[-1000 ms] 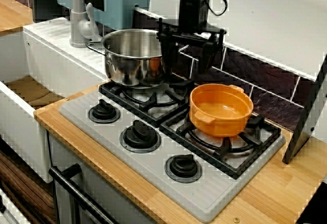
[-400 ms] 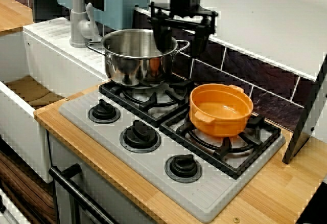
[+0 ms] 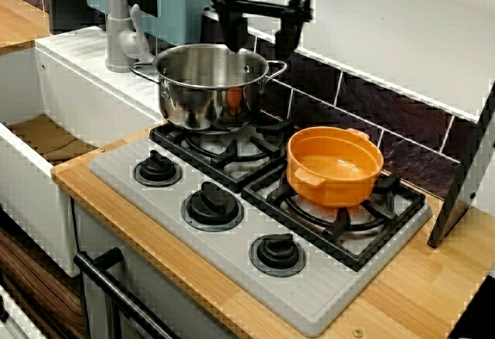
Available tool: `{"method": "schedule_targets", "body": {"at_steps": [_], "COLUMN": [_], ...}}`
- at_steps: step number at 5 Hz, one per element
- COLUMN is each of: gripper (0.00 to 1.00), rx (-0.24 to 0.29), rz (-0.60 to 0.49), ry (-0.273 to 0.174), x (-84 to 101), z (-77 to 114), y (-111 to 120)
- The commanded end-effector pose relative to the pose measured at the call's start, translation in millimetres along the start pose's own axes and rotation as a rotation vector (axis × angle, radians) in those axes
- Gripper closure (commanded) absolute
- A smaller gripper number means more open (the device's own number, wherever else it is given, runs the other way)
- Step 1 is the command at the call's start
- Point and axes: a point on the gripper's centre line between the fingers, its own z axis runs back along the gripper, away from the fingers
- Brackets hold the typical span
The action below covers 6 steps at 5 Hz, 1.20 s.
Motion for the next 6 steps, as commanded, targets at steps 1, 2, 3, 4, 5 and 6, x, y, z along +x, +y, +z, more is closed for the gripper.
{"method": "schedule_targets", "body": {"at_steps": [1,2,3,4,5,6], "gripper": [0.0,0.0,0.0,0.0,0.0,0.0], "rx": [0.022,0.036,0.04,0.047,0.053,0.055], "rz": [0.017,0.024,0.037,0.04,0.057,0.074], "ry": [-0.083,-0.087,-0.097,-0.104,-0.089,-0.076], "x": [7.3,13.8,18.7,21.6,24.6,25.7], "z": [5.6,-4.0,-13.7,-17.8,-22.5,-26.3], "y": [16,20,16,12,11,9]}}
